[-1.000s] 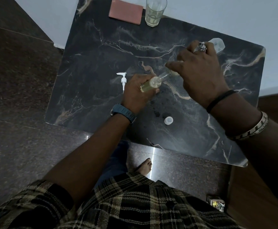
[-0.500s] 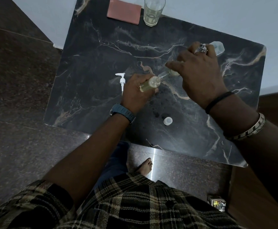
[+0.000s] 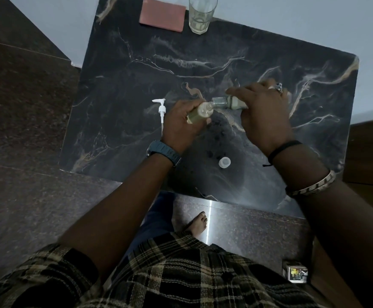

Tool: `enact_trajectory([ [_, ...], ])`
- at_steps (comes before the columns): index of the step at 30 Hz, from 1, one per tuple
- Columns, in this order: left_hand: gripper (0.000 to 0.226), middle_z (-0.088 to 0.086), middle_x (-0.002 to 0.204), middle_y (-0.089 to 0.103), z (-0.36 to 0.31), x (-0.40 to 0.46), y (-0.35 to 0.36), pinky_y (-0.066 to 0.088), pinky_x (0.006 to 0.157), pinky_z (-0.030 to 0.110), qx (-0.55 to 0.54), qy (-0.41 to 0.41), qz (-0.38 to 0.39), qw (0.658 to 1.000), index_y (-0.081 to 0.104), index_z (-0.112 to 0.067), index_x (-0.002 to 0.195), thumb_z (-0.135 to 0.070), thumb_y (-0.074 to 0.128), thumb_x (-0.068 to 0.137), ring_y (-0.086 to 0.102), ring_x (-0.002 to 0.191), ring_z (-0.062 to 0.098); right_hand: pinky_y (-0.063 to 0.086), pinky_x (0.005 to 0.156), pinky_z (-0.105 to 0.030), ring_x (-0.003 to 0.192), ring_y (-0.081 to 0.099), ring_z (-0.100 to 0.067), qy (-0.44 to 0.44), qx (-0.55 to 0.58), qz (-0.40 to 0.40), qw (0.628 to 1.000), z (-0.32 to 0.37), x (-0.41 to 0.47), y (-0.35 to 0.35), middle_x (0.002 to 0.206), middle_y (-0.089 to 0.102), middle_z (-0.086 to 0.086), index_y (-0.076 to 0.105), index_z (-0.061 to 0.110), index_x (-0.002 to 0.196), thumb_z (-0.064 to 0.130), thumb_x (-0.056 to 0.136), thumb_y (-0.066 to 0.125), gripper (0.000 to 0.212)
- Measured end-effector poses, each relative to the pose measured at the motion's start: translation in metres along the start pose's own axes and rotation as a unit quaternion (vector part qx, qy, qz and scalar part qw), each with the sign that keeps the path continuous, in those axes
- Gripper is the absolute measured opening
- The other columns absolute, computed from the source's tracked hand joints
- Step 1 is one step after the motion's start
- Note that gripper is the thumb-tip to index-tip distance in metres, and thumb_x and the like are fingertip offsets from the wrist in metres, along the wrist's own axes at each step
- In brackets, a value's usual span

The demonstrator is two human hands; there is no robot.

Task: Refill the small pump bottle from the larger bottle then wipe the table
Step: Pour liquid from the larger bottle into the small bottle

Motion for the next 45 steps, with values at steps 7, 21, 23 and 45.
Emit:
enact_trajectory([
  [7, 0.042, -0.003, 0.123, 0.073, 0.004, 0.0, 0.009, 0.058, 0.096, 0.04, -0.004, -0.001, 0.011, 1.0, 0.076, -0.018, 0.123, -0.028, 0.087, 0.084, 0.064, 0.116, 0.011, 0.044, 0.108, -0.022, 0.124, 0.059, -0.019, 0.079, 0.245, -0.044, 0.965, -0.029, -0.021, 0.035, 0.136, 0.071, 0.005, 0.069, 0.022, 0.138, -0.006, 0.086, 0.066, 0.06],
  [21, 0.038, 0.005, 0.125, 0.072, 0.023, -0.005, 0.018, 0.062, 0.096, 0.035, -0.011, -0.027, 0.027, 0.999, 0.069, -0.009, 0.119, -0.002, 0.081, 0.083, 0.07, 0.116, 0.021, 0.057, 0.091, -0.027, 0.102, 0.068, -0.003, 0.284, 0.404, -0.178, 0.851, -0.11, -0.071, 0.084, 0.118, 0.068, 0.003, 0.051, 0.011, 0.124, 0.011, 0.085, 0.082, 0.05],
  [23, 0.039, 0.006, 0.126, 0.071, 0.027, -0.005, 0.018, 0.061, 0.096, 0.031, -0.01, -0.031, 0.026, 0.999, 0.069, -0.008, 0.12, -0.001, 0.08, 0.083, 0.069, 0.116, 0.02, 0.053, 0.085, -0.015, 0.095, 0.064, 0.009, 0.285, 0.406, -0.188, 0.848, -0.113, -0.072, 0.085, 0.112, 0.065, 0.01, 0.051, 0.012, 0.123, 0.014, 0.084, 0.082, 0.05],
  [45, 0.057, -0.001, 0.135, 0.068, 0.036, -0.006, 0.0, 0.053, 0.097, 0.012, -0.003, -0.064, 0.026, 0.998, 0.06, -0.014, 0.139, 0.005, 0.064, 0.086, 0.066, 0.121, 0.003, 0.062, 0.094, -0.036, 0.106, 0.07, 0.0, 0.288, 0.423, -0.179, 0.84, -0.117, -0.08, 0.087, 0.118, 0.067, 0.023, 0.048, 0.03, 0.14, 0.031, 0.083, 0.088, 0.07],
])
Point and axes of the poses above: each hand's wrist, its own x-axis towards the middle knuckle, its own y-axis out of the palm, z = x × y, the point moved 10 cm from there along x, towards the middle knuckle
